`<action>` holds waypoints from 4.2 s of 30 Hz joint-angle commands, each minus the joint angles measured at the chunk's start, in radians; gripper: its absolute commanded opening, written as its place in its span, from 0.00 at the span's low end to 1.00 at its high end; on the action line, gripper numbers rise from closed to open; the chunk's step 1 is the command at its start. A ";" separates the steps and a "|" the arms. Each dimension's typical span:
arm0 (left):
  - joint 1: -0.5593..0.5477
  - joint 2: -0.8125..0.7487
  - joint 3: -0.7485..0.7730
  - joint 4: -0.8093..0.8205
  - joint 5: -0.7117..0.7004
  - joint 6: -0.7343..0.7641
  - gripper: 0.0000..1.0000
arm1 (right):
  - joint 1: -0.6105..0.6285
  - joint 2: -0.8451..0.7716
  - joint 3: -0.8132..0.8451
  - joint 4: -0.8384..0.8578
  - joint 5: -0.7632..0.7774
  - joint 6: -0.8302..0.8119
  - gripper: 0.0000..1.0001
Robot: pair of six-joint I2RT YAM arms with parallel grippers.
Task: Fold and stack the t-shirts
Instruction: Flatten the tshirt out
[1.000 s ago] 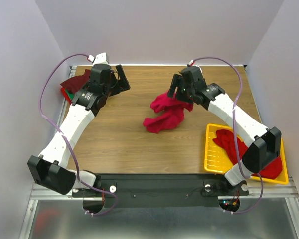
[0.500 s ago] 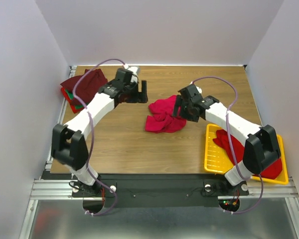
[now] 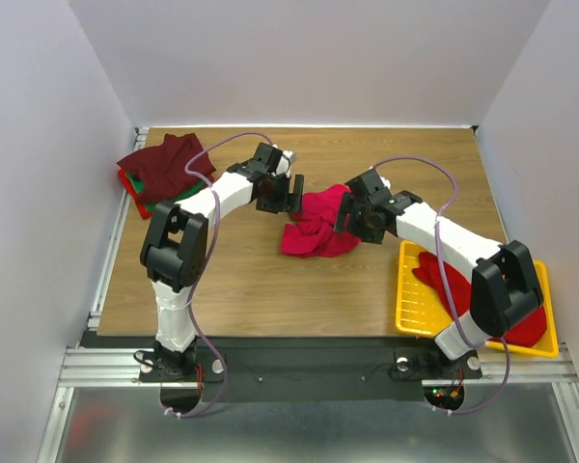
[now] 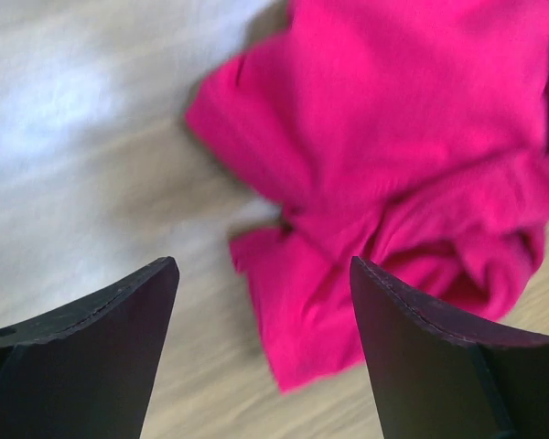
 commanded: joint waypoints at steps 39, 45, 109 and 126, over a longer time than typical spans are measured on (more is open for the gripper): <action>-0.027 0.174 0.174 -0.048 0.079 -0.038 0.32 | 0.074 0.248 0.154 0.103 -0.070 0.032 0.25; 0.077 0.093 0.218 -0.089 0.053 -0.073 0.00 | 0.074 0.152 0.174 0.025 0.043 0.047 0.00; 0.032 0.128 0.225 -0.114 -0.169 -0.012 0.77 | -0.061 0.253 0.091 0.019 0.064 -0.106 0.62; 0.124 0.085 0.405 -0.204 -0.132 -0.032 0.00 | -0.064 0.230 0.173 -0.038 0.200 -0.138 0.00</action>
